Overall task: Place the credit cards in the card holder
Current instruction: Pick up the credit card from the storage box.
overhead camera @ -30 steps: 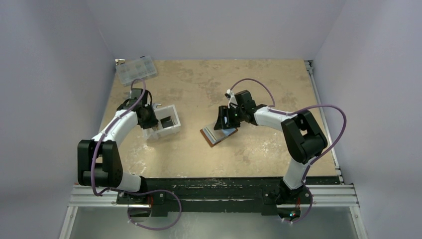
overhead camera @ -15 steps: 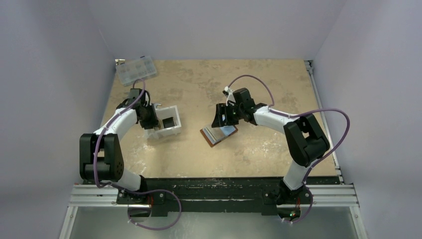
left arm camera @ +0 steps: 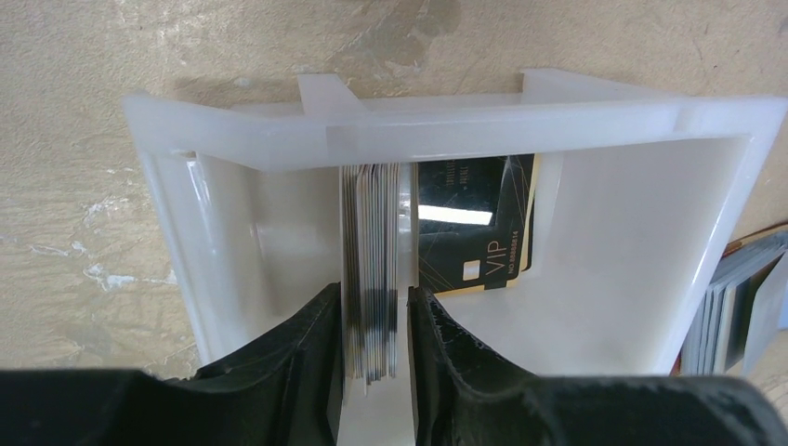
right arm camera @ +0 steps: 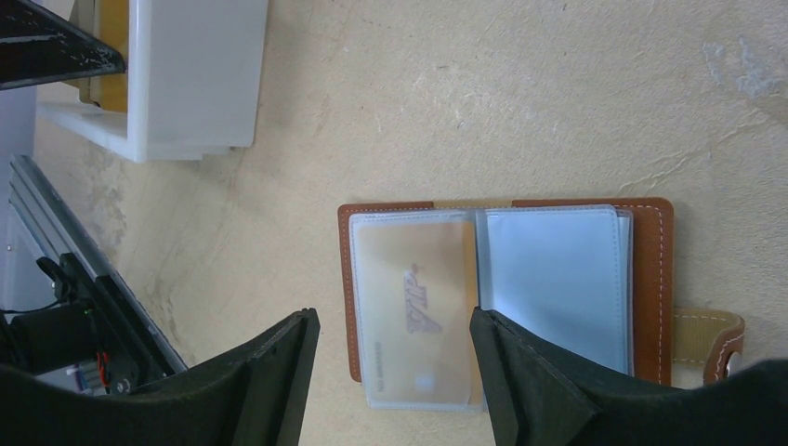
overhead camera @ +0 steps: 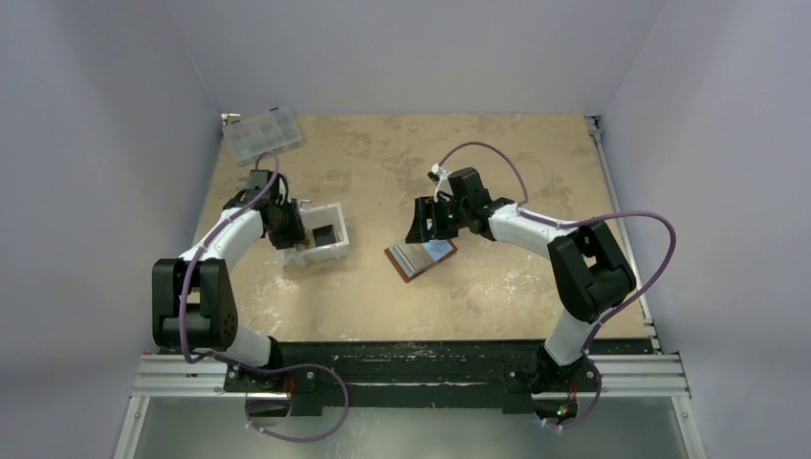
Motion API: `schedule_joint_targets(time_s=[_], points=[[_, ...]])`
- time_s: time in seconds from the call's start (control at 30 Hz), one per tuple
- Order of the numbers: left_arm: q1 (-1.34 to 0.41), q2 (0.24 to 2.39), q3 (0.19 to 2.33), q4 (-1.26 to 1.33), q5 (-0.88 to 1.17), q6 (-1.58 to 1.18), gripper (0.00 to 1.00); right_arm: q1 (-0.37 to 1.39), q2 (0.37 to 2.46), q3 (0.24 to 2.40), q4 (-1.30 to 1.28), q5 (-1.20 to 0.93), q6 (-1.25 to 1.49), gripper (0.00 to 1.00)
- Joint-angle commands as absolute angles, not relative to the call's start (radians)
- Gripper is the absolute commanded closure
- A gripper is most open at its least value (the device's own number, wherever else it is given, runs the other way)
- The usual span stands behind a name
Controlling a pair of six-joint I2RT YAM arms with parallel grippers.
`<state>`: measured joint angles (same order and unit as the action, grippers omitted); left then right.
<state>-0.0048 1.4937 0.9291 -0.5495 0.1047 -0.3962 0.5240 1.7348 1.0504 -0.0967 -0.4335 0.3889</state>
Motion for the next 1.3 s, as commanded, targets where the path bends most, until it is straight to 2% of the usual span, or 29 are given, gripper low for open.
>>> schedule_joint_targets(time_s=[0.0, 0.2, 0.4, 0.5, 1.03, 1.27], points=[[-0.002, 1.445, 0.955, -0.565, 0.109, -0.377, 0.69, 0.534, 1.724, 1.068, -0.074, -0.437, 0.387, 0.3], [-0.002, 1.434, 0.96, -0.578, 0.113, -0.378, 0.7, 0.535, 1.731, 1.069, -0.077, -0.439, 0.387, 0.3], [-0.002, 1.432, 0.95, -0.576, 0.118, -0.384, 0.86, 0.537, 1.733, 1.063, -0.078, -0.439, 0.387, 0.3], [-0.002, 1.423, 0.954, -0.582, 0.113, -0.385, 0.88, 0.535, 1.736, 1.067, -0.08, -0.439, 0.385, 0.3], [-0.001, 1.419, 0.965, -0.595, 0.139, -0.378, 0.73, 0.54, 1.748, 1.08, -0.091, -0.442, 0.376, 0.3], [-0.001, 1.412, 0.97, -0.604, 0.145, -0.379, 0.77, 0.541, 1.754, 1.081, -0.091, -0.443, 0.377, 0.3]])
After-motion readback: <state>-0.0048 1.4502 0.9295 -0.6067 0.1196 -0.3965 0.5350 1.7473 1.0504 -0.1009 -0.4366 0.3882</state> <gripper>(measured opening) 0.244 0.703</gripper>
